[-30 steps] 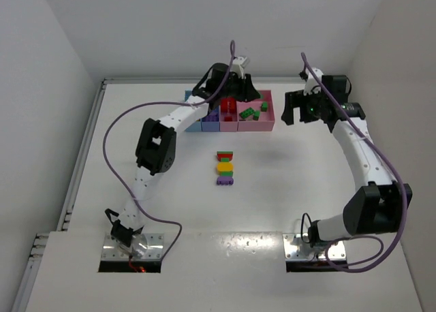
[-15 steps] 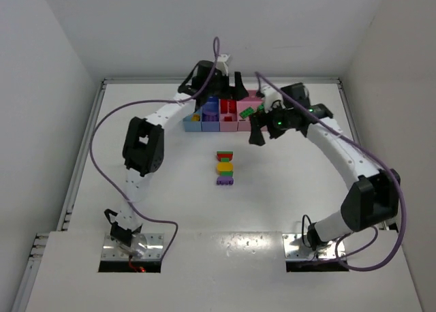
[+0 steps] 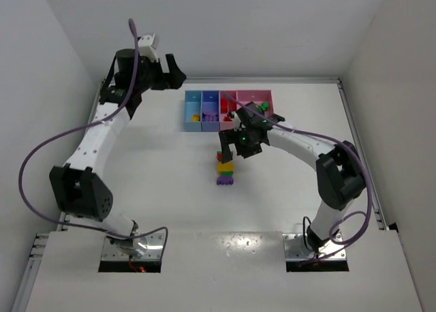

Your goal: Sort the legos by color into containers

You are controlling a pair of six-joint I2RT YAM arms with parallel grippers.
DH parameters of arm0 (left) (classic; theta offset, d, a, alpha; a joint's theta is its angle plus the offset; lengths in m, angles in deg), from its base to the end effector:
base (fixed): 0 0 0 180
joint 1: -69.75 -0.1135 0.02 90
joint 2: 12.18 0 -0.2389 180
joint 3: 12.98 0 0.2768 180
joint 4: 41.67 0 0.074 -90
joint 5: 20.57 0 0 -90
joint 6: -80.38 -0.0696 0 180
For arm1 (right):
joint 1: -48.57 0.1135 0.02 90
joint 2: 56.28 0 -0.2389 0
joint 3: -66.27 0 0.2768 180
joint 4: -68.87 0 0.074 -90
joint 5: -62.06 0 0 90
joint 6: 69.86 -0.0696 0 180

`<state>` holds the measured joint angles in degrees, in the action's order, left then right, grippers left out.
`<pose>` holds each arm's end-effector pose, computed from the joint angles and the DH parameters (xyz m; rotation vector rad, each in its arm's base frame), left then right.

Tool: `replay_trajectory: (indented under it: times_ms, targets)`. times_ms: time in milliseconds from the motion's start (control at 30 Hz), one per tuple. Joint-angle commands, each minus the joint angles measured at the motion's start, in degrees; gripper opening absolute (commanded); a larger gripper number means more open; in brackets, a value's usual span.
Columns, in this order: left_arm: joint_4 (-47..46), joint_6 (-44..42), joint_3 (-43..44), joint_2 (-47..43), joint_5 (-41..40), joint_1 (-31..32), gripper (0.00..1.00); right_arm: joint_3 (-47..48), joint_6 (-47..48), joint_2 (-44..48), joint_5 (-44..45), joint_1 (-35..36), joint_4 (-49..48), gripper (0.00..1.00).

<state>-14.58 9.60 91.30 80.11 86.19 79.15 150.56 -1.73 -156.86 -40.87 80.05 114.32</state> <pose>0.4270 -0.0910 0.3731 0.0498 1.8668 -0.6162 0.3302 0.2204 0.1458 -0.3075 2.7250 0.5874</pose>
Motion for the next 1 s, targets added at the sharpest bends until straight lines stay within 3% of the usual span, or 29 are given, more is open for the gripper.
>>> replay_trajectory:
  times_ms: [0,167,267,400,533,667,933,967]
  targets:
    - [3.54,-5.59,-7.97,-7.55,-6.63,-0.18,1.00,-0.31,-9.23,-0.32,3.17,3.58,-3.22,1.00]
    - [4.07,-5.60,-15.73,-16.34,-10.34,-2.63,1.00,0.30,-14.42,-1.91,8.26,5.78,-4.62,1.00]
    - [4.85,-5.60,-17.84,-17.14,-10.86,-3.26,1.00,0.83,-15.92,-3.75,13.35,7.01,-5.15,0.94]
    - [5.56,-5.07,-18.38,-17.67,-10.16,-3.87,1.00,3.89,-15.93,-7.61,15.03,7.01,-5.15,0.93]
    - [5.56,-5.07,-21.10,-20.65,-10.16,-4.49,1.00,6.02,-15.93,-11.48,15.57,7.01,-5.15,0.84]
    - [5.56,-5.60,-23.21,-22.07,-10.16,-5.10,1.00,7.07,-16.54,-14.21,16.09,7.54,-5.15,0.84]
    - [5.56,-6.65,-25.32,-23.21,-10.69,-5.63,1.00,7.60,-17.16,-16.67,17.14,7.54,-6.29,0.64]
    - [5.56,-6.65,-25.32,-23.21,-10.69,-5.63,1.00,6.29,-16.46,-16.67,17.15,7.54,-6.30,0.57]
